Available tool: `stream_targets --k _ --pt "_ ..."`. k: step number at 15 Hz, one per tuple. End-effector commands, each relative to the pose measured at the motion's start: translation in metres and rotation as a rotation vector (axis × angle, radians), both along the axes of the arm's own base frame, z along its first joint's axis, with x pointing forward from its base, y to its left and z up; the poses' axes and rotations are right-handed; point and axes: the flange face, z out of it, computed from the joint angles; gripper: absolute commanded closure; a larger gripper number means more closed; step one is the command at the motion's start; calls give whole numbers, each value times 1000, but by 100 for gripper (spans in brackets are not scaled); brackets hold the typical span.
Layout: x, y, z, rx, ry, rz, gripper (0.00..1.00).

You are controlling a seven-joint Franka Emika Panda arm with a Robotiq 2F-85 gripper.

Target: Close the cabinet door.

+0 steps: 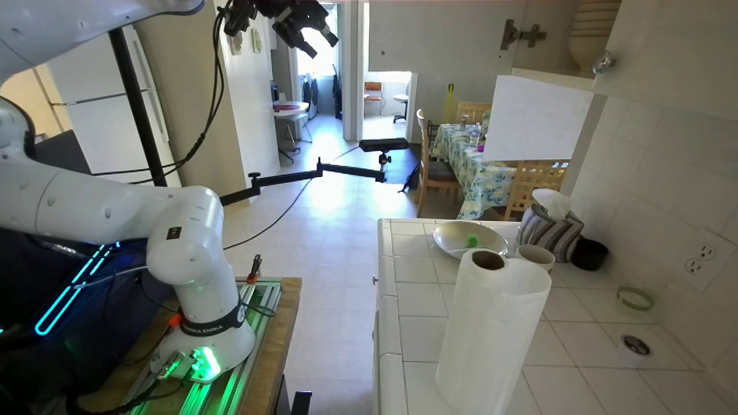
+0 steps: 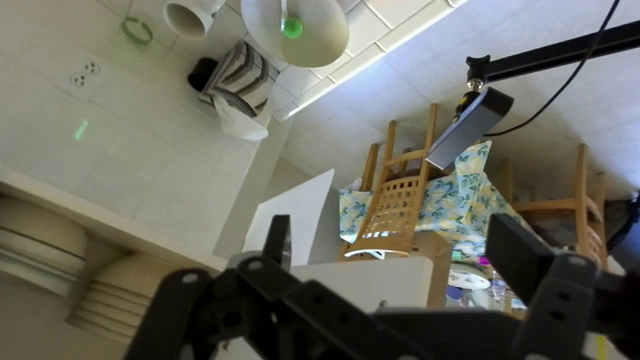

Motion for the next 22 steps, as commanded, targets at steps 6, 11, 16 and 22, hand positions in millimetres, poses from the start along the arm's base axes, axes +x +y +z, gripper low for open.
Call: stream_targets --k 6,11,16,22 --pt "-27 96 40 -331 -286 168 0" --pt "-32 105 34 -335 -307 168 0" --pt "-30 105 36 -341 -309 173 0" --pt "-33 111 45 -405 -353 198 0"
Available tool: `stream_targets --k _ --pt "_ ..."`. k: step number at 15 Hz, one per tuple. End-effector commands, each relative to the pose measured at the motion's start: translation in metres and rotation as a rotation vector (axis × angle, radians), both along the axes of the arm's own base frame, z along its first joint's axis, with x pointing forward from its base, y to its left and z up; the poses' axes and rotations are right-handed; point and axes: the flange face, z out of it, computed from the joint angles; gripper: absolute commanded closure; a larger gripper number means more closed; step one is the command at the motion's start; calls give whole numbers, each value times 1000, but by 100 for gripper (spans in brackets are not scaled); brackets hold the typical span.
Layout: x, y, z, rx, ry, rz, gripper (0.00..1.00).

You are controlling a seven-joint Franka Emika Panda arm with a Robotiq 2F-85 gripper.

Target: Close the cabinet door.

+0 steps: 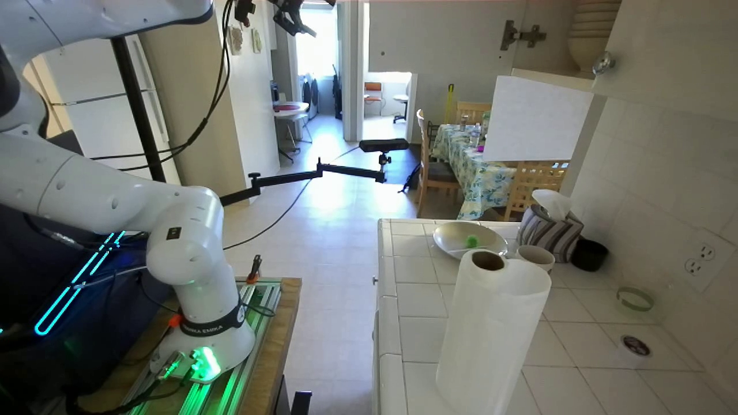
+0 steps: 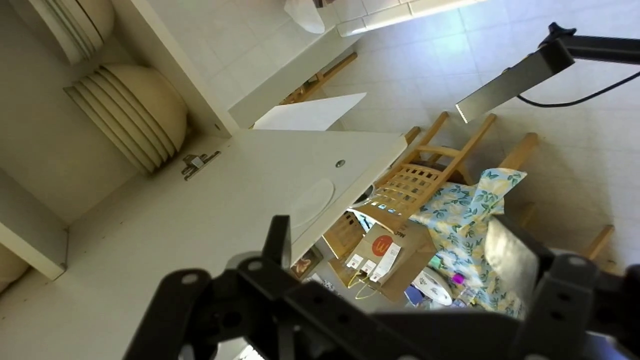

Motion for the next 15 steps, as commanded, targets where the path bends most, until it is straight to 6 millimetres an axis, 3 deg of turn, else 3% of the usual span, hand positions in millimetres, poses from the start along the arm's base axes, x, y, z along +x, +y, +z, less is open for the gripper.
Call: stream_targets --k 1,6,10,11,12,15 --pt "-3 10 15 -96 -71 39 0" --pt "-13 30 35 -269 -204 105 0" --pt "-10 49 48 -376 -326 140 0" --pt "-6 54 51 -389 -344 152 25" --pt "-1 59 54 -407 -367 164 26" --pt "14 72 62 -453 -410 180 48"
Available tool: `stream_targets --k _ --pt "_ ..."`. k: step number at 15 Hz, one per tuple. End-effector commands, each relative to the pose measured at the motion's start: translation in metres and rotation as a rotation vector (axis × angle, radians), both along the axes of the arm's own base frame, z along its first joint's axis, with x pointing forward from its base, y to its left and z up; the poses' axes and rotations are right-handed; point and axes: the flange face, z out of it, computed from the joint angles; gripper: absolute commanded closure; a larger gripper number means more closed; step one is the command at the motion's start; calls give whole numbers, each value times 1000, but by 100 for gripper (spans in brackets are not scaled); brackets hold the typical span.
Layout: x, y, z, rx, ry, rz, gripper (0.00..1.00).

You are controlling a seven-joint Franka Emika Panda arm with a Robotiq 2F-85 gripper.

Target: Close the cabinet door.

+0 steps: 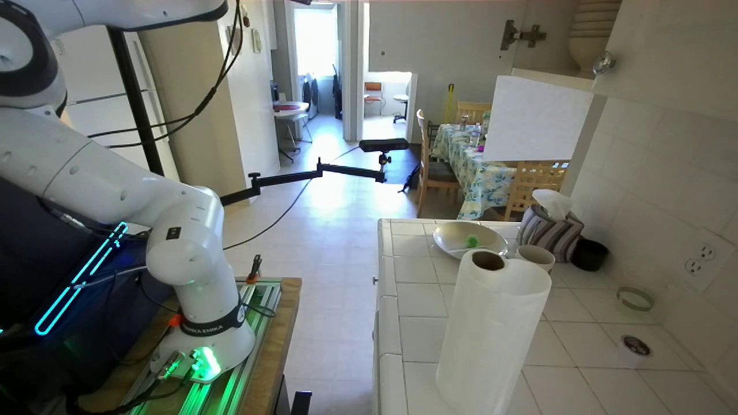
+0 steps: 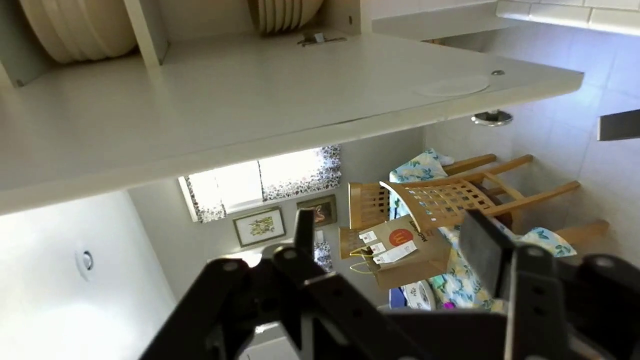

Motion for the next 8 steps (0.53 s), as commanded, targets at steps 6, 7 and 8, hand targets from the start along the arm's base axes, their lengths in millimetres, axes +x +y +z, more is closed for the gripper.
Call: stream_targets --k 6,7,8 --pt "41 43 19 -127 -111 14 90" --pt "44 47 18 -139 -125 8 96" --pt "47 50 19 -150 -137 3 99"
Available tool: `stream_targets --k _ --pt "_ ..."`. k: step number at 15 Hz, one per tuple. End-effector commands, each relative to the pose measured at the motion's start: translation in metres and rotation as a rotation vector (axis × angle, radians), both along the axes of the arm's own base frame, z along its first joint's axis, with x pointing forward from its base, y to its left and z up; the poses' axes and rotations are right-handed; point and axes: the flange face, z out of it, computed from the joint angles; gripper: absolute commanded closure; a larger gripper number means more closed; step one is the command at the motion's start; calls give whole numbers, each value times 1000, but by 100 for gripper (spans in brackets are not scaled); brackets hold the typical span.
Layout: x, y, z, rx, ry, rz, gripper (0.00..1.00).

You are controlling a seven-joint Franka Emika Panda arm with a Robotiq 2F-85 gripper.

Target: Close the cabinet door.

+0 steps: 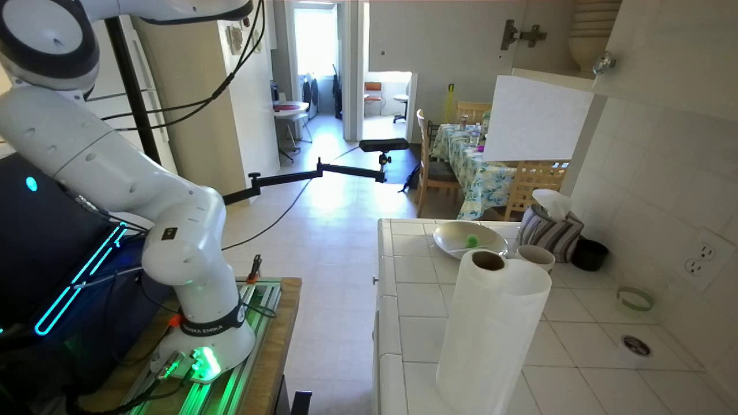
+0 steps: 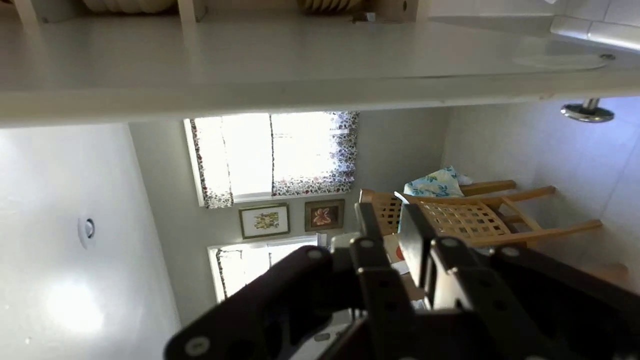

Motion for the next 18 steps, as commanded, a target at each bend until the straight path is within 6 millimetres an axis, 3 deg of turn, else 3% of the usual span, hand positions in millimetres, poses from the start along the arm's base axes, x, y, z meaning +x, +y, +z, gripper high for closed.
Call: stream_targets --k 1,6,11,18 --pt "11 16 9 -45 -66 -10 100" --pt "29 17 10 -77 -124 -64 99" --pt "45 6 12 -84 -133 -147 99" --pt "51 -16 16 -54 -113 -259 99"
